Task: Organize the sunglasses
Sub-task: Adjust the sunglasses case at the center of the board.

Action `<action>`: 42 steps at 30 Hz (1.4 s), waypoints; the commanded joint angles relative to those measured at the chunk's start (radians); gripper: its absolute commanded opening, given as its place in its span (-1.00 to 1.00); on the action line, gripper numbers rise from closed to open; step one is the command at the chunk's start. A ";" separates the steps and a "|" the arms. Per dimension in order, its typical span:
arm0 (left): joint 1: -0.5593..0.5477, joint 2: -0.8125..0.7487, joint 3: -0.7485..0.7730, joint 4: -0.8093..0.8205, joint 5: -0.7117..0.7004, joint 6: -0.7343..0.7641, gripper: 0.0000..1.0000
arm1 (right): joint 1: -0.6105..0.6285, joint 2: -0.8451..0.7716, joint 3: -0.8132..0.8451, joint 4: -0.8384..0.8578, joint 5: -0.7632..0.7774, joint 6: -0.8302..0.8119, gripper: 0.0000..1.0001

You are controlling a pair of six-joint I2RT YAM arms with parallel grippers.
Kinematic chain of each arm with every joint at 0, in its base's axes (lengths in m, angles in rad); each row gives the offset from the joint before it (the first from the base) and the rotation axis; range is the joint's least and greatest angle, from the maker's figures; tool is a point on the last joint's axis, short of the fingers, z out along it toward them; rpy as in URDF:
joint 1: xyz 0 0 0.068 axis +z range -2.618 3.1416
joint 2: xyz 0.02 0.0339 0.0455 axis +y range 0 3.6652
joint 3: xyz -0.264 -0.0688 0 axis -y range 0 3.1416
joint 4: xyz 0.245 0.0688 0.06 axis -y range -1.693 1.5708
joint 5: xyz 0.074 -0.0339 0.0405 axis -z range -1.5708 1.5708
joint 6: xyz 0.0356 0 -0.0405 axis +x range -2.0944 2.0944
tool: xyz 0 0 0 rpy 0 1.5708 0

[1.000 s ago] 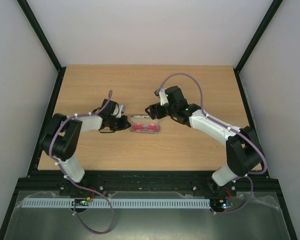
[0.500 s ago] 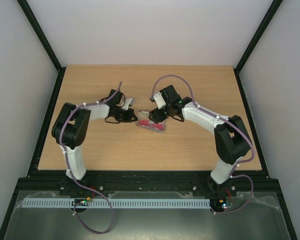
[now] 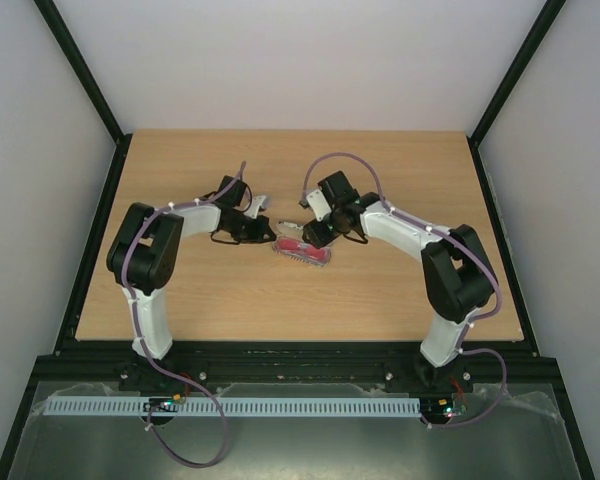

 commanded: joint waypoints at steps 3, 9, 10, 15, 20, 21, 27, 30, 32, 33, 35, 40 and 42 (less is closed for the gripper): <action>0.001 0.006 0.027 0.029 0.041 -0.044 -0.96 | 0.035 -0.064 -0.081 0.061 0.054 0.063 -0.04; 0.022 -0.004 0.041 0.019 0.050 -0.062 -0.90 | 0.064 -0.081 -0.101 0.087 0.157 0.085 -0.19; 0.025 -0.008 0.044 0.018 0.051 -0.063 -0.88 | 0.067 -0.084 -0.101 0.092 0.171 0.087 -0.22; 0.034 -0.019 0.052 0.014 0.058 -0.064 -0.79 | 0.099 -0.113 -0.116 0.124 0.252 0.098 -0.34; 0.037 -0.018 0.052 0.010 0.054 -0.064 -0.78 | 0.145 -0.145 -0.146 0.159 0.343 0.098 -0.49; 0.036 -0.017 0.052 0.008 0.052 -0.063 -0.78 | 0.150 -0.149 -0.151 0.164 0.356 0.099 -0.51; 0.037 -0.021 0.047 0.013 0.034 -0.071 -0.73 | 0.155 -0.131 -0.142 0.159 0.359 0.120 -0.46; 0.036 -0.029 0.040 0.027 0.034 -0.082 -0.70 | 0.155 -0.126 -0.130 0.161 0.347 0.140 -0.36; 0.036 -0.037 0.022 0.046 0.032 -0.098 -0.68 | 0.155 -0.123 -0.127 0.164 0.341 0.156 -0.33; 0.035 -0.045 0.012 0.060 0.031 -0.112 -0.66 | 0.155 -0.122 -0.126 0.166 0.344 0.165 -0.32; 0.033 -0.066 -0.020 0.102 0.029 -0.151 -0.59 | 0.155 -0.120 -0.127 0.170 0.358 0.183 -0.32; -0.016 -0.155 -0.133 0.244 -0.014 -0.297 -0.27 | 0.152 -0.127 -0.133 0.185 0.464 0.272 -0.29; -0.062 -0.183 -0.174 0.311 -0.012 -0.340 -0.21 | 0.147 -0.129 -0.133 0.187 0.494 0.319 -0.24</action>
